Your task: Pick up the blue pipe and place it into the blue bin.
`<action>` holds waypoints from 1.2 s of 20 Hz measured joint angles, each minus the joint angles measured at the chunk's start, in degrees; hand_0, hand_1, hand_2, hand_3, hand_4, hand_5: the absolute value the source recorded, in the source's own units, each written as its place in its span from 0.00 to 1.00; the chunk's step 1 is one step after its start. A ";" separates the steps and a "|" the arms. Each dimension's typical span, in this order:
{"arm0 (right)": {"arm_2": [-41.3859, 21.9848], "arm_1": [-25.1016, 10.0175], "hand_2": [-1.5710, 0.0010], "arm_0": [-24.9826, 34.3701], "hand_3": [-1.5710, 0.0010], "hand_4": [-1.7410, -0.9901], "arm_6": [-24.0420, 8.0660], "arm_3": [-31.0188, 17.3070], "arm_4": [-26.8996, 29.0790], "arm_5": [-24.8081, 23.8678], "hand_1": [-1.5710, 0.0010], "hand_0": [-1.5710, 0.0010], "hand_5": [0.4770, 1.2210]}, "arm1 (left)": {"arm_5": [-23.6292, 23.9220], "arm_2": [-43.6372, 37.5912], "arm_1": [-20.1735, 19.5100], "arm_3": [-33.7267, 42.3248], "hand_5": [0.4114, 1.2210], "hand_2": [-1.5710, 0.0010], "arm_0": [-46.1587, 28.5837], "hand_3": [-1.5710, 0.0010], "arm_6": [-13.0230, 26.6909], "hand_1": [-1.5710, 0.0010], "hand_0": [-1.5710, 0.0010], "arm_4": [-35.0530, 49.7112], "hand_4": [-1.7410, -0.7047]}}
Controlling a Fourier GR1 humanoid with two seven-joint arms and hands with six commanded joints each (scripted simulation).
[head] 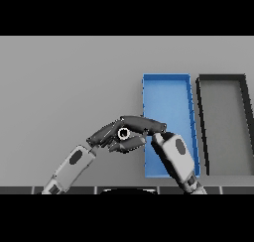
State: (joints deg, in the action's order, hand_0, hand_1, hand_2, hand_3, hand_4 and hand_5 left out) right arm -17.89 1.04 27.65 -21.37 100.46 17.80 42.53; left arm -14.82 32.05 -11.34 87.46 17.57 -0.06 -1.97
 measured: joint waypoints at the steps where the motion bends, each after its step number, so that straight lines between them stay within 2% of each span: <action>1: 0.09 0.26 0.00 -0.08 0.00 0.34 -0.21 0.38 0.34 -0.26 0.00 0.00 1.00 | 0.17 -0.16 -0.06 -0.61 0.19 0.99 0.33 0.99 0.62 0.99 0.99 -0.30 0.82; 3: 1.17 0.48 0.00 0.96 0.00 0.33 -3.10 0.92 3.46 -1.99 0.00 0.00 1.00 | 0.12 -0.25 -0.07 -0.46 0.17 0.99 0.65 0.99 2.17 0.99 0.99 -0.13 0.81; 6: 3.03 -0.66 0.00 3.81 0.00 0.17 -11.59 2.49 12.81 -5.71 0.00 0.00 1.00 | -0.13 0.04 -0.43 0.45 0.14 1.00 -0.85 1.00 1.74 1.00 1.00 0.47 0.80; 7: 3.52 -0.97 0.00 4.88 0.00 0.14 -12.80 3.03 15.34 -7.09 0.00 0.00 1.00 | -0.28 0.17 -0.24 0.33 0.13 1.00 -0.63 1.00 3.21 1.00 1.00 0.56 0.80; 8: 3.57 -2.53 0.00 6.80 0.00 0.11 -13.20 2.68 18.34 -10.31 0.00 0.00 1.00 | -0.46 0.15 -0.44 0.46 0.12 1.00 -0.76 1.00 3.06 1.00 1.00 0.68 0.80; 10: 3.64 -9.43 0.00 13.54 0.00 0.07 -13.12 1.71 27.44 -19.65 0.00 0.00 0.93 | -0.82 0.23 -0.15 0.32 0.11 1.00 -0.53 1.00 3.54 1.00 1.00 1.01 0.79; 12: 6.51 -12.54 0.00 18.75 0.00 0.04 -12.59 2.23 34.10 -23.37 0.00 0.00 0.89 | -0.62 0.75 -0.17 0.58 0.11 1.00 -1.29 1.00 3.77 1.00 1.00 0.51 0.80; 13: 7.89 -12.59 0.00 22.10 0.00 0.04 -12.02 0.97 35.96 -25.47 0.00 0.00 0.88 | -0.73 0.74 -0.13 0.72 0.11 1.00 -1.07 1.00 4.35 1.00 1.00 0.66 0.80; 15: 11.40 -15.66 0.00 27.47 0.00 0.02 -9.61 -2.52 35.64 -25.62 0.00 0.00 0.86 | -0.72 0.60 -0.89 1.59 0.11 1.00 -1.52 1.00 2.80 1.00 1.00 0.60 0.80; 17: 13.57 -16.95 0.00 30.50 0.00 0.01 -8.28 -5.18 34.51 -28.04 0.00 0.00 0.85 | -0.48 1.15 -0.96 2.12 0.10 1.00 -2.13 1.00 2.52 1.00 1.00 -0.02 0.81; 19: 15.61 -19.05 0.00 34.20 0.00 0.01 -6.95 -10.92 30.34 -29.81 0.00 0.00 0.87 | -0.75 0.93 -0.69 2.15 0.10 1.00 -1.78 1.00 3.11 1.00 1.00 0.59 0.80; 21: 17.31 -20.45 0.00 34.83 0.00 0.01 -7.10 -16.47 27.21 -31.15 0.00 0.00 0.88 | -1.00 0.33 -1.11 2.00 0.10 1.00 -2.02 1.00 2.87 1.00 1.00 1.24 0.80; 24: 19.01 -22.68 0.00 32.17 0.00 0.00 -6.95 -24.09 22.02 -29.79 0.00 0.00 0.87 | -1.06 0.16 -1.74 2.87 0.10 1.00 -3.02 1.00 2.31 1.00 1.00 1.55 0.81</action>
State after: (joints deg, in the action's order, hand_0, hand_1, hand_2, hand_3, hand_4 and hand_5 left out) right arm 1.13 -21.64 59.82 -28.32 76.37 39.82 12.74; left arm -15.88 32.21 -13.09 90.32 14.55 2.24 -0.42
